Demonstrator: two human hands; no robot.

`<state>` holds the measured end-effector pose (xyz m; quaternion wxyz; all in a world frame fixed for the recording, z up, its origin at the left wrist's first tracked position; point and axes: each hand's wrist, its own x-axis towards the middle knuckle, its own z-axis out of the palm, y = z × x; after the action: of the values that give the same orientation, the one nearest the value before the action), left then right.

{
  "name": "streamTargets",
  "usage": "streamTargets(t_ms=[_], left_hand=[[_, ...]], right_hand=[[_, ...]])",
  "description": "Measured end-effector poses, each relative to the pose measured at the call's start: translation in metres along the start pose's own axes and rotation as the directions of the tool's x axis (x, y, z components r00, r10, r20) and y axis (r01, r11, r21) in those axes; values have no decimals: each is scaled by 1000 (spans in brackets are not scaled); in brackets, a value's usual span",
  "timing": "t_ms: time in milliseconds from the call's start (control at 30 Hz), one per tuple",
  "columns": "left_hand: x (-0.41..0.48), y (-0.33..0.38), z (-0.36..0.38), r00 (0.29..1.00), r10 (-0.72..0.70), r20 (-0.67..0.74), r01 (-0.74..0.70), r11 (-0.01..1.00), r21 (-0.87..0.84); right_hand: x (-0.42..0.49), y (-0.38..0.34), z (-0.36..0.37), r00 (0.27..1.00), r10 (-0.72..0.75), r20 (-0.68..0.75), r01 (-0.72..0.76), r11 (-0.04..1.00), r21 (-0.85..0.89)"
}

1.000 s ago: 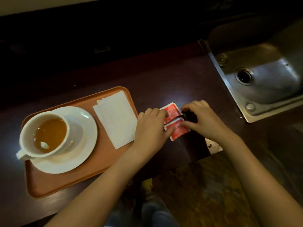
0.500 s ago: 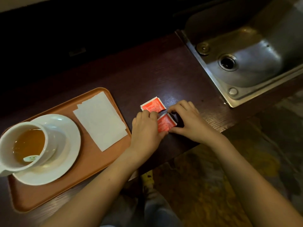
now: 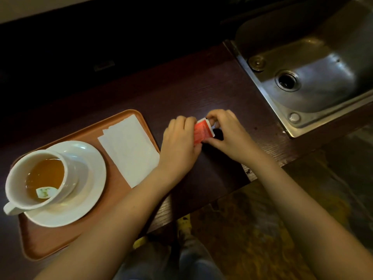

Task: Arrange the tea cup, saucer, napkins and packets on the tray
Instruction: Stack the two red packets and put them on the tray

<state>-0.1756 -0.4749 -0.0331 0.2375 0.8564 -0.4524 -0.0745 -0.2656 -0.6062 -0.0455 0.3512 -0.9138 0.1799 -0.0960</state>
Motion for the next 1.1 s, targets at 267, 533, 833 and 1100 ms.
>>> streamTargets(t_ms=[267, 533, 833, 1100], left_hand=[[6, -13, 5, 990, -75, 121, 65, 994, 83], [13, -13, -1, 971, 35, 237, -79, 981, 178], [7, -27, -28, 991, 0, 132, 19, 989, -145], [-42, -48, -70, 898, -424, 116, 394, 660, -639]], right_hand=[[18, 13, 0, 988, 8, 152, 13, 991, -134], [16, 10, -4, 975, -131, 179, 144, 987, -65], [27, -21, -4, 994, -43, 101, 28, 989, 147], [28, -72, 7, 916, -242, 321, 187, 963, 192]])
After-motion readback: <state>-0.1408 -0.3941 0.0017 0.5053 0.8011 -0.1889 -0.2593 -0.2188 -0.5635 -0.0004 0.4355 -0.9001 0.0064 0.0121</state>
